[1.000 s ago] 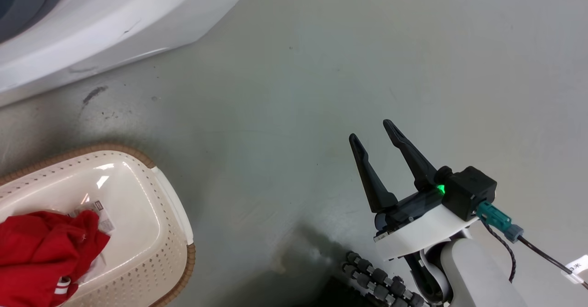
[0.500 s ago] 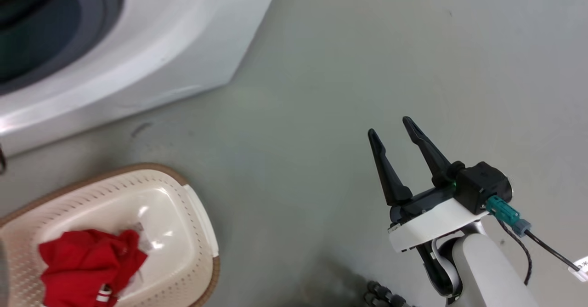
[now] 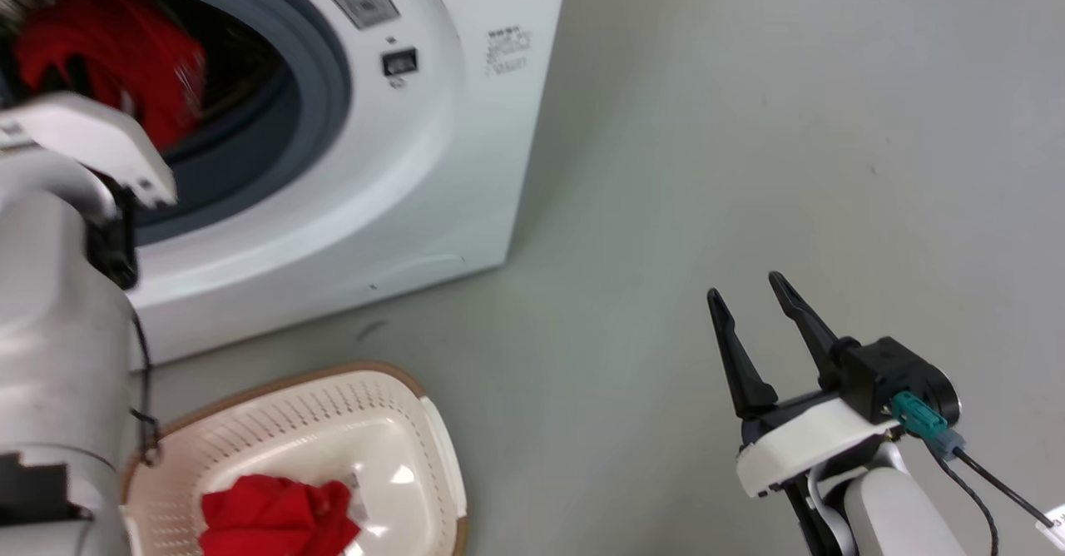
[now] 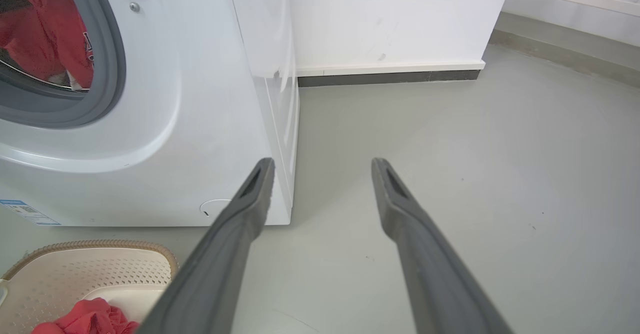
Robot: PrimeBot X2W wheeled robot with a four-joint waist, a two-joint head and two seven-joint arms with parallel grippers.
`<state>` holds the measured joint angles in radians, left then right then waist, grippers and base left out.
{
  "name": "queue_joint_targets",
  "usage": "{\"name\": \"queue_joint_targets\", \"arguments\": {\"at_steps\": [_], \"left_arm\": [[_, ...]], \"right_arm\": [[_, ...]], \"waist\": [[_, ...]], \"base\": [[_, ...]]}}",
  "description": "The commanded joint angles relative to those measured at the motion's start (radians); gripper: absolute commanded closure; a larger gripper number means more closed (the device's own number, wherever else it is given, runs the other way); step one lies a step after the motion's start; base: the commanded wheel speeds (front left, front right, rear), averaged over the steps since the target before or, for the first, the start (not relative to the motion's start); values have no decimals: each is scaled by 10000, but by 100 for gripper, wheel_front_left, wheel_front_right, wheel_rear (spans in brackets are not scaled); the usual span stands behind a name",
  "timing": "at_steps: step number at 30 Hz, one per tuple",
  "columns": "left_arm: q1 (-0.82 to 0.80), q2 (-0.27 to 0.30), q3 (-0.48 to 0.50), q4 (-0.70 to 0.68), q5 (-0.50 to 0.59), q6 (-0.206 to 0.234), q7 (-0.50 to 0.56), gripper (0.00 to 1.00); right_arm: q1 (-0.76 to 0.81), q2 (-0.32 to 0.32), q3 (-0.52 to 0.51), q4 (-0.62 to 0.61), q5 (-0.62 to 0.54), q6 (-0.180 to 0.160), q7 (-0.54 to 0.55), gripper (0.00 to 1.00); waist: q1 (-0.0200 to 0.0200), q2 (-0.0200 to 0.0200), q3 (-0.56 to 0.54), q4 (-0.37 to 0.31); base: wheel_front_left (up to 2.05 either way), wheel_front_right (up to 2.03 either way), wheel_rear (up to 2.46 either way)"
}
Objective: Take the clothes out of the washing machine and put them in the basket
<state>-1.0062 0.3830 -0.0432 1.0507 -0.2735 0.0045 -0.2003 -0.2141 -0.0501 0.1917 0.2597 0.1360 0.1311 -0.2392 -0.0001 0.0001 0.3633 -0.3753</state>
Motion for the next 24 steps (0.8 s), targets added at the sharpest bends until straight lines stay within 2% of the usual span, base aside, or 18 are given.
{"name": "queue_joint_targets", "arguments": {"at_steps": [1,6,11,24], "left_arm": [[271,-137,16,75,-56,-48,-175,100],[1066,-674,21,100,-231,-143,-549,100],[1782,-1043,26,-455,-286,-305,-655,100],[4174,-1807,184,-4692,0,-438,-651,100]], "right_arm": [[189,0,-101,-28,-105,-7,65,0],[525,-4,-389,-190,-294,-7,264,0],[869,0,-631,-439,-417,-7,527,0],[1716,0,-1086,-1057,-766,-7,1147,0]], "waist": [[1,-1,-748,500],[1,-1,-1538,908],[1,-1,-2144,1316],[1,-1,-3341,2153]], "base": [[0,0,0],[0,0,0],[0,0,0],[0,0,0]]}}
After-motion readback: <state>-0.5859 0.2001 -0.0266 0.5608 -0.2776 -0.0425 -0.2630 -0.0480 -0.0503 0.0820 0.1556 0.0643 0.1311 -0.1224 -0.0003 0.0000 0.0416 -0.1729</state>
